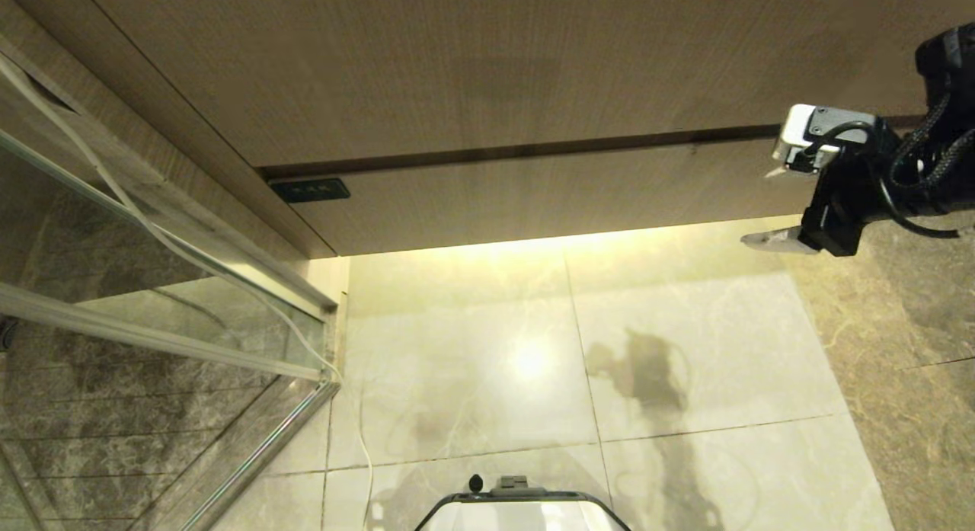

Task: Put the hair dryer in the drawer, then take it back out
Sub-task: Pull open the drawer

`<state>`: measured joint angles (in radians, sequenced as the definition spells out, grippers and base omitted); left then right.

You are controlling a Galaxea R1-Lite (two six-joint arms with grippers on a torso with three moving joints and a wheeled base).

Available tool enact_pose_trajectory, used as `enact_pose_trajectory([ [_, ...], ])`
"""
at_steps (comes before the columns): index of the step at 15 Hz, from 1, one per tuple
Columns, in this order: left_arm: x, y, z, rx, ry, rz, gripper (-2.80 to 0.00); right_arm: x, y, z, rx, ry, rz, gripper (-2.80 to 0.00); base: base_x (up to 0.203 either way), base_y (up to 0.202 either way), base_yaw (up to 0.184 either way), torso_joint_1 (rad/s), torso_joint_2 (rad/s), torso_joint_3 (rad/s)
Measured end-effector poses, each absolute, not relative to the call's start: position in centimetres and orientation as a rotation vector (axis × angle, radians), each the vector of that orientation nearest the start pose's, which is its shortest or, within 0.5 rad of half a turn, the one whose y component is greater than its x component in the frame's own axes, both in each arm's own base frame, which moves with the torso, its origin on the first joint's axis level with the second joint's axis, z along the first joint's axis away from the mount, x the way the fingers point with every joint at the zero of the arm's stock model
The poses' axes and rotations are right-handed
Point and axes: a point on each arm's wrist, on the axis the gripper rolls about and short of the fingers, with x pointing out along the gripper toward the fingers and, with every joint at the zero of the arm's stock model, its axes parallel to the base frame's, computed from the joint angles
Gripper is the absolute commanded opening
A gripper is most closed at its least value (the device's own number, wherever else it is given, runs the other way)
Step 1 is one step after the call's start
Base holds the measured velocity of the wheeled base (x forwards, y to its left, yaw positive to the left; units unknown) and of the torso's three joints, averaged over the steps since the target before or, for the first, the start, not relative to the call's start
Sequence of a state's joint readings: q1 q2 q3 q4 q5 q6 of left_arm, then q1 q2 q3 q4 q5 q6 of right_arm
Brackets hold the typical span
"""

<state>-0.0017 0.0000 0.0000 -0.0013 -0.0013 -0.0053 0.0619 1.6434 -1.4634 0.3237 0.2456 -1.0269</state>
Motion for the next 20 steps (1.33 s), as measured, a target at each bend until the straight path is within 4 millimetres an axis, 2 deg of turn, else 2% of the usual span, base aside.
enact_pose_trajectory([
  [3, -2.3, 0.0, 7.6, -0.005, -0.001, -0.003, -2.8, 32.1, 2.3, 28.9, -0.994, 0.209, 0.444, 0.0, 0.0, 0.0, 0.0, 0.0, 0.0, 0.0],
  [10, -2.3, 0.0, 7.6, -0.005, -0.001, -0.003, -2.8, 33.1, 2.4, 26.5, -1.107, 0.122, 0.443, 0.0, 0.0, 0.0, 0.0, 0.0, 0.0, 0.0],
  [14, -2.3, 0.0, 7.6, -0.006, -0.001, -0.003, -2.8, 35.5, 2.7, 25.7, -1.13, -0.02, 0.452, 0.0, 0.0, 0.0, 0.0, 0.0, 0.0, 0.0],
  [17, -2.3, 0.0, 7.6, -0.005, -0.001, -0.003, -2.8, 36.6, 2.7, 24.7, -1.123, -0.028, 0.49, 0.0, 0.0, 0.0, 0.0, 0.0, 0.0, 0.0],
  [20, -2.3, 0.0, 7.6, -0.005, -0.001, -0.003, -2.8, 37.8, 2.0, 24.7, -1.184, -0.099, 0.53, 0.0, 0.0, 0.0, 0.0, 0.0, 0.0, 0.0],
])
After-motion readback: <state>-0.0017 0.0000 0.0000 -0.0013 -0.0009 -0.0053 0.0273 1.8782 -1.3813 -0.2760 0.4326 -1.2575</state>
